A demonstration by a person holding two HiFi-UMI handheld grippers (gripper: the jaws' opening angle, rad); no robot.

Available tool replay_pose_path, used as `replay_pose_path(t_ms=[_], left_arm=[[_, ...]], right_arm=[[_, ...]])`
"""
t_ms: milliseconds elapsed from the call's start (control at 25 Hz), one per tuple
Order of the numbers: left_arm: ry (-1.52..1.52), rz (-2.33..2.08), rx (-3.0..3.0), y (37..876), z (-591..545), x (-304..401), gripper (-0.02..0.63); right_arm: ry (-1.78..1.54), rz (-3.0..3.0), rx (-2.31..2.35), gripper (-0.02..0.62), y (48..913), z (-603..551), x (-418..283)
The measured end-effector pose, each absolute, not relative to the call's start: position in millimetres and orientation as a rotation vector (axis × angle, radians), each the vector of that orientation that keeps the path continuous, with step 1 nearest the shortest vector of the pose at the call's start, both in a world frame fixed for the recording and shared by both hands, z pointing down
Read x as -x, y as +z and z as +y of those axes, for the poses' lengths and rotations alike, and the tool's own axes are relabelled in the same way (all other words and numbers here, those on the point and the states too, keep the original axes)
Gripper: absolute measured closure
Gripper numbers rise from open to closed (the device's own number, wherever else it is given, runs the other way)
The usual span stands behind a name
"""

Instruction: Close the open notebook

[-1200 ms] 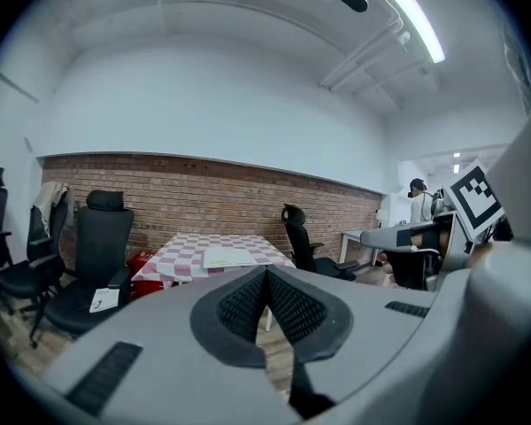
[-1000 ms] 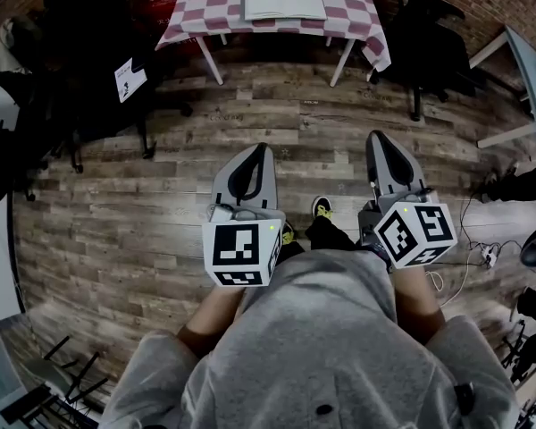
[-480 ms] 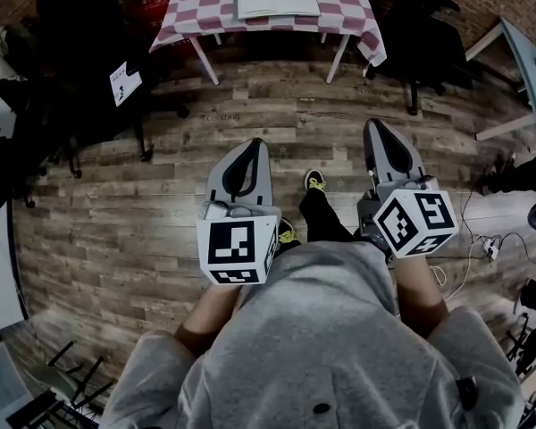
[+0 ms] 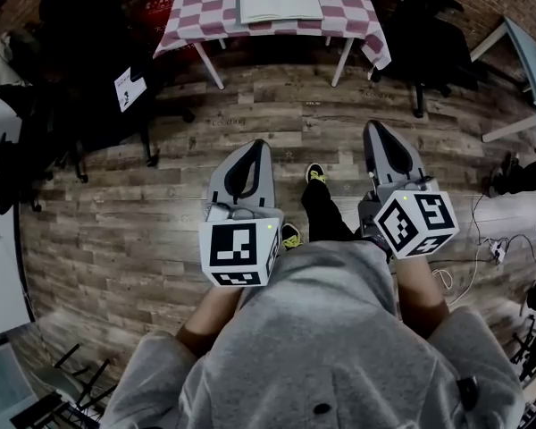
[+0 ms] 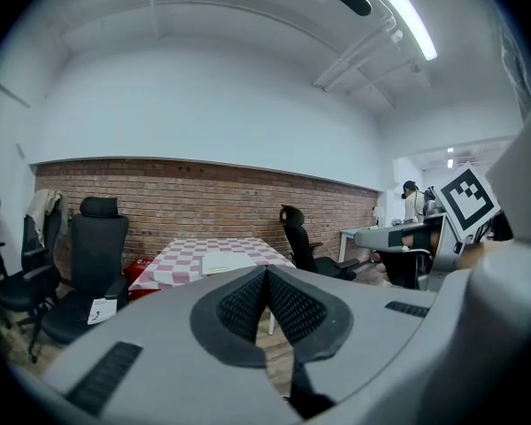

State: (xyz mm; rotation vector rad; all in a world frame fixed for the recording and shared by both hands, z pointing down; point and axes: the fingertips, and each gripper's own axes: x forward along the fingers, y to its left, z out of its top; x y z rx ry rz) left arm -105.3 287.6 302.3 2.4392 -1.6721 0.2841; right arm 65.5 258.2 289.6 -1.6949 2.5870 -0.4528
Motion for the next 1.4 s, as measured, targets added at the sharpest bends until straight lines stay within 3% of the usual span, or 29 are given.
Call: replay_pose_path(t_ms=[1400], left_arm=[[0.35,-1.677,-2.383,328,186,97,0.598]], right_arm=[[-0.557,2.623,1.687,0.569,322,158,-77]])
